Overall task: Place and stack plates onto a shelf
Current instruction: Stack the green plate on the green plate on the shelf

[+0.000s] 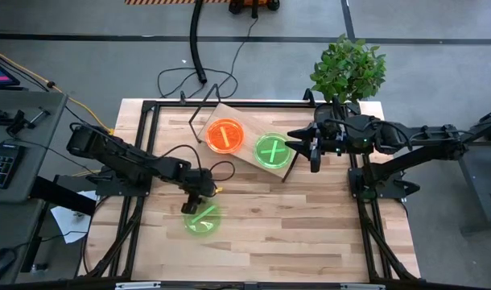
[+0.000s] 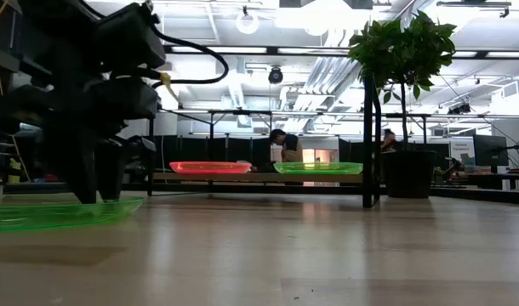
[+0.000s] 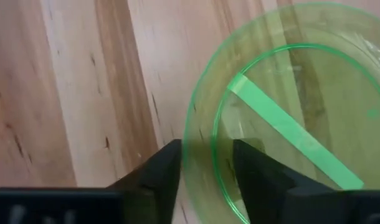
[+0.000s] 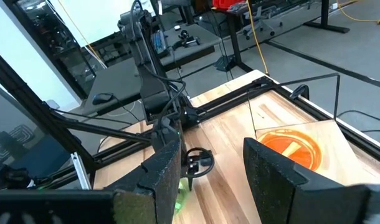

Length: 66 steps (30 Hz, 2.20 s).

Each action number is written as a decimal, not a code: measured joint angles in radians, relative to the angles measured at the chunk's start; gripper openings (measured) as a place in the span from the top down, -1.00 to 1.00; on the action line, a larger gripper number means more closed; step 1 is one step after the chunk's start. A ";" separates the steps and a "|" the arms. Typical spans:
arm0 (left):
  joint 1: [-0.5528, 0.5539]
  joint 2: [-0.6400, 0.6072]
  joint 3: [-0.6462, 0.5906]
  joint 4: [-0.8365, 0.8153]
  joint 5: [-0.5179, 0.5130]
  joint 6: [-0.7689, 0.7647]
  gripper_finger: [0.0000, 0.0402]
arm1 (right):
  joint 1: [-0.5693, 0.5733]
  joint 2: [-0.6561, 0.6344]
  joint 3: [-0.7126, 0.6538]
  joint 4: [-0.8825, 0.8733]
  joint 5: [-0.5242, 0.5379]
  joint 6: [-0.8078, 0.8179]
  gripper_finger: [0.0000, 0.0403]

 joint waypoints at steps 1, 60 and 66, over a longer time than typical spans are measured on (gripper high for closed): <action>0.000 -0.001 0.001 -0.001 -0.007 -0.001 0.42 | 0.000 0.000 0.000 0.000 0.000 0.002 0.23; 0.100 0.049 0.006 0.050 0.224 -0.078 0.30 | 0.000 0.000 0.000 -0.027 0.043 0.040 0.23; 0.095 0.049 0.005 0.047 0.161 -0.074 0.69 | 0.000 0.000 0.000 -0.027 0.043 0.040 0.23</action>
